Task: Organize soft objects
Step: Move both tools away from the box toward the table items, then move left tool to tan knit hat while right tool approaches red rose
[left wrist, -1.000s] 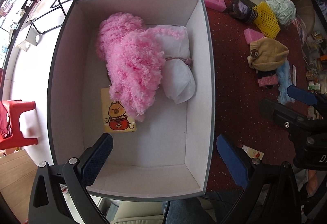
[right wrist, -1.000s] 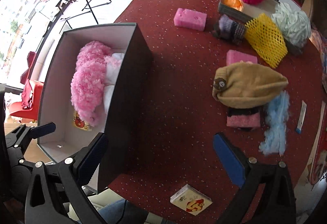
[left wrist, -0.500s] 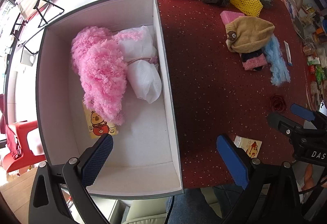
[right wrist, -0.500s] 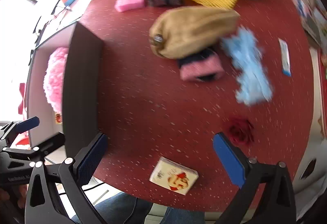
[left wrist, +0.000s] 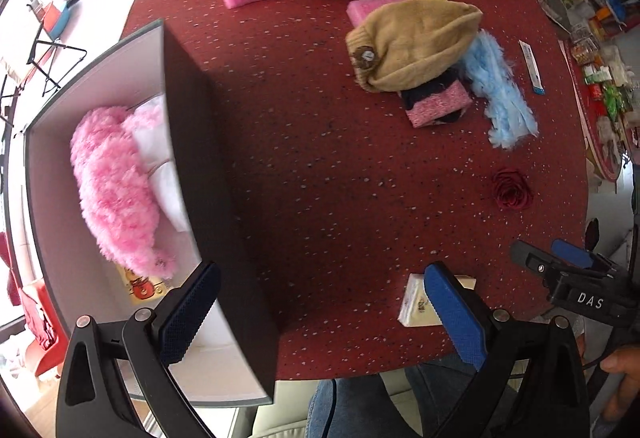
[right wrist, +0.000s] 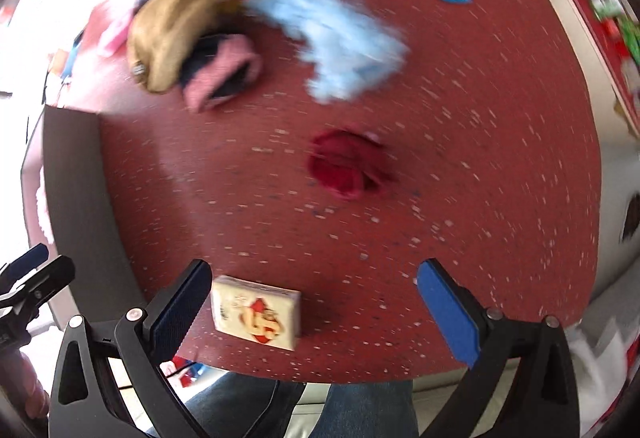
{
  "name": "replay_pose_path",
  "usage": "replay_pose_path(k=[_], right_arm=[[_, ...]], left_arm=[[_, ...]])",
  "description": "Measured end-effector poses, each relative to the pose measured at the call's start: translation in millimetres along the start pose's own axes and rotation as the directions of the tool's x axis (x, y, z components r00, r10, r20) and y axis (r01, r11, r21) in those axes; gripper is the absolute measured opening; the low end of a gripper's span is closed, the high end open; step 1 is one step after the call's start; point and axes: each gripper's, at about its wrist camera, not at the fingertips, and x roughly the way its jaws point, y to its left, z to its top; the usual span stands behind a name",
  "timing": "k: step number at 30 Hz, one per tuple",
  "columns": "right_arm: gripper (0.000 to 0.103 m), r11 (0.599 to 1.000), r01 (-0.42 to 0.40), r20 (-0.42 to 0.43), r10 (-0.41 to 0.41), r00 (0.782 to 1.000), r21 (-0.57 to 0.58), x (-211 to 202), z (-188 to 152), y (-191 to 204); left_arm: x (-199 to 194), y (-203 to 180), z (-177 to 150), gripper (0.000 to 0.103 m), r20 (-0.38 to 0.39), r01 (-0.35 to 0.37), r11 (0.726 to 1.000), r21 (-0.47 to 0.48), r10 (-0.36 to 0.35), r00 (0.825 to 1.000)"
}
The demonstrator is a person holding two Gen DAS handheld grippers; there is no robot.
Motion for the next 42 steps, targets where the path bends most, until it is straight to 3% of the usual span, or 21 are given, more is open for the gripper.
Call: replay_pose_path(k=[4,10,13,16,20,29,31,33,34,36,39,40,42], right_arm=[[0.103,0.999,-0.003,-0.021,0.004,1.0,0.041,7.0,-0.7,-18.2],[0.103,0.999,-0.018,-0.009,0.019,1.0,0.047,5.6,1.5,-37.5],[0.103,0.999,-0.016,0.023,0.015,1.0,0.034,-1.6,13.7,-38.0],[0.103,0.994,-0.107,0.08,0.103,0.991,0.035,-12.5,35.1,-28.3],[0.103,0.966,-0.258,0.11,0.254,0.961,0.024,-18.4,82.5,-2.6],[0.103,0.922,-0.378,0.114,0.368,0.923,0.084,14.2,170.5,52.4],[0.098,0.903,-0.424,0.105,0.416,0.903,0.072,23.2,176.4,62.8],[0.081,0.87,-0.492,0.072,0.489,0.869,0.03,26.8,178.0,70.8],[0.08,0.847,-0.531,0.044,0.531,0.846,-0.002,27.0,175.4,74.6],[0.079,0.777,-0.626,-0.054,0.623,0.78,-0.07,29.3,163.4,89.8],[0.079,0.696,-0.699,-0.21,0.668,0.714,-0.16,29.3,136.1,107.8],[0.079,0.68,-0.71,-0.249,0.667,0.702,-0.18,28.8,125.6,110.3],[0.079,0.697,-0.688,-0.268,0.636,0.724,-0.204,28.0,108.4,106.4]], left_arm=[[8.9,-18.9,14.8,0.102,-0.008,-0.044,0.999,0.032,0.044,0.999],[18.2,-29.3,32.2,0.102,-0.03,-0.017,1.0,-0.007,0.017,0.999],[20.1,-31.8,28.6,0.102,-0.039,-0.038,0.999,-0.005,0.038,0.999],[18.9,-33.1,20.9,0.102,-0.038,-0.041,0.999,0.001,0.041,0.998],[13.5,-32.6,9.2,0.102,-0.035,-0.019,1.0,-0.003,0.019,0.999],[1.3,-18.1,-10.9,0.102,-0.029,0.001,0.999,-0.045,-0.002,1.0],[1.0,-10.9,-14.8,0.102,-0.034,-0.004,0.998,-0.07,0.002,0.999],[1.4,-2.8,-18.8,0.102,-0.039,0.0,0.995,-0.102,-0.004,0.999],[2.3,0.6,-20.3,0.102,-0.044,0.004,0.993,-0.114,-0.009,0.999],[3.4,4.8,-23.1,0.102,-0.053,0.007,0.992,-0.124,-0.013,0.999],[5.6,3.6,-26.4,0.102,-0.06,-0.005,0.995,-0.101,-0.001,0.998],[6.6,2.2,-27.0,0.102,-0.062,-0.007,0.996,-0.094,0.001,0.998],[6.0,-0.2,-26.0,0.102,-0.057,-0.01,0.996,-0.085,0.006,0.998]])
